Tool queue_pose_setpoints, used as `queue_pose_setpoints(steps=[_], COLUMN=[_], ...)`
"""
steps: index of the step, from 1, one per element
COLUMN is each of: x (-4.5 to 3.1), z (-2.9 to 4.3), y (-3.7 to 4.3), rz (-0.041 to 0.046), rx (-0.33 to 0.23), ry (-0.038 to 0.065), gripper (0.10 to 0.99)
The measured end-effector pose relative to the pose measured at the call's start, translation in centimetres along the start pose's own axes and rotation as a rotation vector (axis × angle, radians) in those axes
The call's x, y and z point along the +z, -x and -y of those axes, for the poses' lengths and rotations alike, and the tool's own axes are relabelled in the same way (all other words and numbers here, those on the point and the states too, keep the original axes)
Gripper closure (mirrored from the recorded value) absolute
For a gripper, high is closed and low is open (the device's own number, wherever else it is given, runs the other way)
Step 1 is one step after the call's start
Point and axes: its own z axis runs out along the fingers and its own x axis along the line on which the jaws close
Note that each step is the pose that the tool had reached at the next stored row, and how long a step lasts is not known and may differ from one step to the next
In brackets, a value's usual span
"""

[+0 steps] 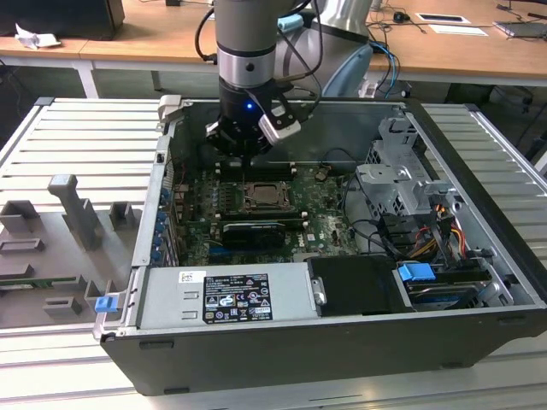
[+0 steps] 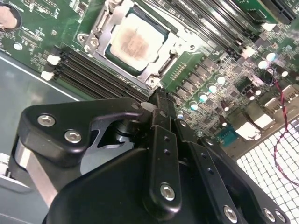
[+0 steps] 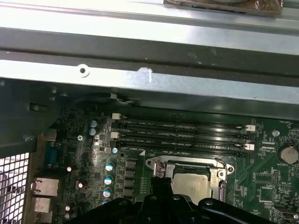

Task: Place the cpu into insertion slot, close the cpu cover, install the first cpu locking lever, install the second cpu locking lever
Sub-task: 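Install the first cpu locking lever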

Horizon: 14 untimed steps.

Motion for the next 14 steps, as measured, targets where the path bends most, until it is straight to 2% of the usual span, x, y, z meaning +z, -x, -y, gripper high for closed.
queue_pose_setpoints(steps=[5, 9, 14], x=[-0.23, -1.0, -1.15], z=[-0.05, -0.12, -0.19], y=[-0.4, -0.51, -1.24], rz=[0.001, 0.0019, 0.0022], rx=[0.0, 0.0, 0.0], ry=[0.0, 0.0, 0.0], gripper=[0.98, 0.98, 0.98])
